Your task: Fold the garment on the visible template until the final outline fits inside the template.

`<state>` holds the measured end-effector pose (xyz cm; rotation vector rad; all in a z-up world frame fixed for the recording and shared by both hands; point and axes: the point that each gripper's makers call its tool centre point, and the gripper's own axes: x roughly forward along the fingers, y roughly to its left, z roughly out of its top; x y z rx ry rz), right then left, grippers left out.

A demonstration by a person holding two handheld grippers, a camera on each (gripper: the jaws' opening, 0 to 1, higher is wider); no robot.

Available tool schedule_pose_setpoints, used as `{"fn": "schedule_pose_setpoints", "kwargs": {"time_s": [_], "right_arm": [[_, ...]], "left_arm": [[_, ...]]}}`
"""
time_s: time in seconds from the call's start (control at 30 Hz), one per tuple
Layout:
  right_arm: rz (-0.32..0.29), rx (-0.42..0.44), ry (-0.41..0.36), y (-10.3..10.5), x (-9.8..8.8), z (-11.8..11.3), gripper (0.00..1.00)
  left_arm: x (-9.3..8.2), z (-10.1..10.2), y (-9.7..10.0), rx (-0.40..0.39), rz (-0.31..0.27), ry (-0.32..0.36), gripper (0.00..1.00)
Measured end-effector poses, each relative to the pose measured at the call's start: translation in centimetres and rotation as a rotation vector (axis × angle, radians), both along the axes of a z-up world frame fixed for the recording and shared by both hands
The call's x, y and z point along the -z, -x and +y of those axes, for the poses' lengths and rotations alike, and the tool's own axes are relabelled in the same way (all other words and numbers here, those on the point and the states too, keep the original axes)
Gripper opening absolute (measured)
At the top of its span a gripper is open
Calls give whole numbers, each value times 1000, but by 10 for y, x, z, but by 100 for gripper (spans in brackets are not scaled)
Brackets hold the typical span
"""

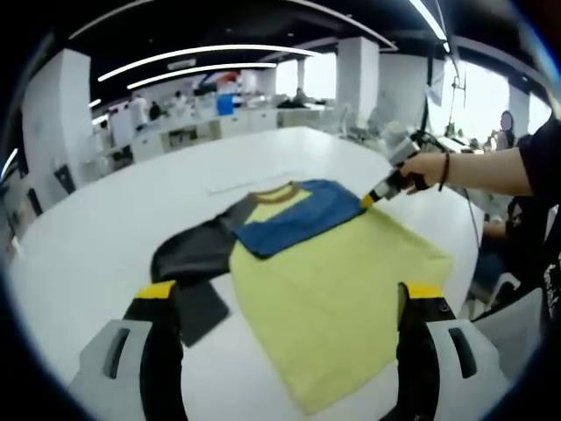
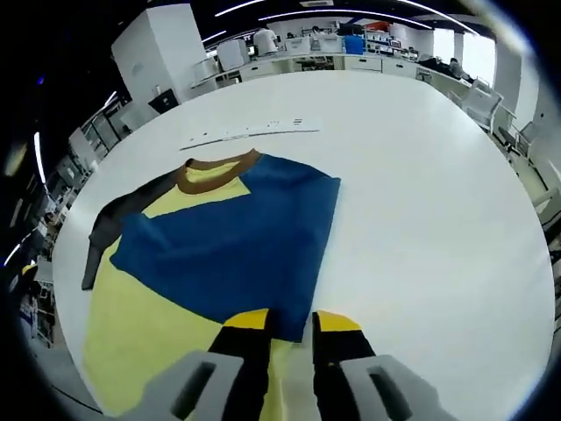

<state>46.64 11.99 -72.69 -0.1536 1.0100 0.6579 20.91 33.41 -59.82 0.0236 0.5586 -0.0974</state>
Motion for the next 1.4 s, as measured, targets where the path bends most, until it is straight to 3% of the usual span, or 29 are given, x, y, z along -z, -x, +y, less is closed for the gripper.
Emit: {"fn": "schedule_pose_setpoints", "kwargs": {"time_s": [0.43, 0.83, 1.1, 1.4], "right_arm": [[-8, -11, -5, 0, 3, 4, 2], [-13, -34, -15, -1, 3, 5, 0], [0, -35, -11, -3, 4, -1, 0], [-11, -34, 24, -13, 5, -22, 0]], "left_arm": [[11, 3, -5, -19, 22, 17, 95], [26, -2, -28, -10, 50, 34, 86], [28, -9, -39, 18, 53, 36, 83], [30, -11, -40, 30, 59, 35, 82]]}}
